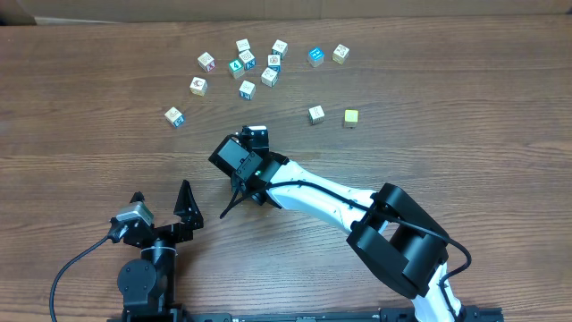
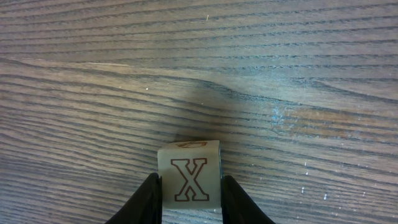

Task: Form a tower
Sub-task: 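Lower the X block onto the table and open the right gripper, then move the right gripper to the yellow S block near the cluster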

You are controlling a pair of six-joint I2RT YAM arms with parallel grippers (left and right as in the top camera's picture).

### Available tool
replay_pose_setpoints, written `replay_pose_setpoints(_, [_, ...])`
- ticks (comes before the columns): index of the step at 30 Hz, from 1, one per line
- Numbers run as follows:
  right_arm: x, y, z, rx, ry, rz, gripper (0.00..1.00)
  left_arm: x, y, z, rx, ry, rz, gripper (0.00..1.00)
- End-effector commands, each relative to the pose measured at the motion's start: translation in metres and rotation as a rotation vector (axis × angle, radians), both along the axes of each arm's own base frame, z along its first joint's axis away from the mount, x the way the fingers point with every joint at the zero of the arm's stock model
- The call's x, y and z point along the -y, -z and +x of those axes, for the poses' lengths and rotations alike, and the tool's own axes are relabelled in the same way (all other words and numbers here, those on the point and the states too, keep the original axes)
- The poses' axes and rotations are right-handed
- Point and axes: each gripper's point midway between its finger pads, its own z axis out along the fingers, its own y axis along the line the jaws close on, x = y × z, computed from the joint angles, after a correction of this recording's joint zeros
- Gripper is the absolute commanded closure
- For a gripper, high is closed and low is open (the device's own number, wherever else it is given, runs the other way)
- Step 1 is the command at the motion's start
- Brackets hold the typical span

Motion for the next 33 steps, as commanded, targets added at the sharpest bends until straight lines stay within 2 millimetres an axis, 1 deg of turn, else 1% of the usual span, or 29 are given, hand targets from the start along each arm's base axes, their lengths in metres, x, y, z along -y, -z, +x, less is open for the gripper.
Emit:
replay_pose_setpoints(1, [0.002,0.003,-0.001,-0.01,0.0,-0.004,0.72,0.002,-0.001,0.0,0.007,0.007,-0.007,0.0])
replay_pose_setpoints(5, [0.001,0.004,-0.002,-0.015,-0.003,0.001,0.67,0.002,-0.001,0.0,0.007,0.007,-0.007,0.01])
replay_pose_setpoints(10, [0.001,0.003,-0.002,-0.016,-0.003,0.003,0.62,0.002,-0.001,0.0,0.007,0.007,-0.007,0.01])
replay_pose_setpoints(12, [0.001,0.003,0.0,-0.01,0.0,0.004,0.62,0.002,-0.001,0.0,0.007,0.007,-0.007,0.01])
replay_pose_setpoints(16, [0.0,0.003,0.0,-0.018,-0.002,0.012,0.71,0.002,-0.001,0.0,0.007,0.007,-0.007,0.01])
replay_pose_setpoints(19, [-0.002,0.004,-0.003,-0.036,-0.011,0.026,0.72,0.002,-0.001,0.0,0.007,0.007,-0.007,0.01])
replay_pose_setpoints(20, [-0.003,0.004,-0.004,-0.04,-0.013,0.029,0.71,0.002,-0.001,0.0,0.007,0.007,-0.007,0.0])
replay_pose_setpoints(22, [-0.004,0.004,-0.004,-0.043,-0.015,0.032,0.64,0.002,-0.001,0.0,0.007,0.007,-0.007,0.01])
replay_pose_setpoints(25, [-0.003,0.004,-0.004,-0.043,-0.014,0.031,0.58,0.002,-0.001,0.0,0.007,0.007,-0.007,0.01])
replay_pose_setpoints(27, [-0.001,0.004,-0.001,-0.031,-0.006,0.024,0.58,0.002,-0.001,0.0,0.007,0.007,-0.007,0.0])
replay_pose_setpoints(29, [0.0,-0.001,0.006,-0.002,-0.016,0.014,0.57,0.002,-0.001,0.0,0.007,0.007,-0.007,0.0])
replay_pose_setpoints(31, [-0.004,-0.019,0.018,0.038,-0.087,0.002,0.56,0.002,-0.001,0.0,0.007,0.007,-0.007,0.01])
replay_pose_setpoints(33, [-0.003,-0.04,0.028,0.057,-0.105,-0.003,0.55,0.002,-0.001,0.0,0.007,0.007,-0.007,0.01])
